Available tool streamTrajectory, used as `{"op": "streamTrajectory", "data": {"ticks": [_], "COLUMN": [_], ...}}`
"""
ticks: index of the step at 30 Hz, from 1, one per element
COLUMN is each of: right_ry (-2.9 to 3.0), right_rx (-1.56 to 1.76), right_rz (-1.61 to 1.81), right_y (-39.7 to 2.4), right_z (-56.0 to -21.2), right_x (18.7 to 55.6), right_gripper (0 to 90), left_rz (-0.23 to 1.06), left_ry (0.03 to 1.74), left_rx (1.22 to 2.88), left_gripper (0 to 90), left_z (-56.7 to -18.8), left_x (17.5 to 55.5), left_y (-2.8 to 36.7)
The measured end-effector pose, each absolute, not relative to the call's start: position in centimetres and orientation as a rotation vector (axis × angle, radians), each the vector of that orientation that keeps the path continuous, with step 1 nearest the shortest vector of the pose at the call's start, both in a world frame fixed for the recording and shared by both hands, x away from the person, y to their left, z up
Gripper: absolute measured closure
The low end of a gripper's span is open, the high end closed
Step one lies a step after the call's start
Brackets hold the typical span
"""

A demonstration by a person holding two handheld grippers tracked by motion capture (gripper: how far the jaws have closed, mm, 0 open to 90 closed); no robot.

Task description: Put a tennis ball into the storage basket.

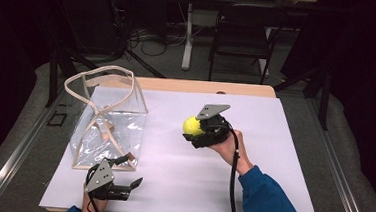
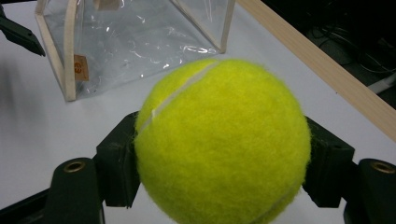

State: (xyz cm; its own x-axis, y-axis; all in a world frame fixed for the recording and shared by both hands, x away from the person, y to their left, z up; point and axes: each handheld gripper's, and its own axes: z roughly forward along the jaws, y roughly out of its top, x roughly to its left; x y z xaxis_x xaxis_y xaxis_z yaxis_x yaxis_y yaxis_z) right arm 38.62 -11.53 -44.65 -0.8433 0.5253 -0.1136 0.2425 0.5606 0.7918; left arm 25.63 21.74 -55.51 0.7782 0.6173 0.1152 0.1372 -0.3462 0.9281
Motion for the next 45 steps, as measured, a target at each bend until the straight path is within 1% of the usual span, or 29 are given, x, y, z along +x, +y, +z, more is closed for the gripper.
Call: {"op": "streamTrajectory", "data": {"ticks": [18, 45], "right_ry": [2.469, 2.504], "right_rx": [0.622, 0.585], "right_rz": [1.182, 1.138], "right_y": [-11.1, -9.2], "right_z": [-43.4, -42.0], "right_x": [39.7, 41.0], "right_gripper": [26.8, 26.8], "left_rz": [0.555, 0.552], "left_ry": [0.575, 0.575], "left_rx": [1.884, 1.884], "left_gripper": [16.0, 16.0], "left_z": [-55.5, -55.5], "left_x": [25.7, 25.7], "left_y": [21.7, 21.7]}}
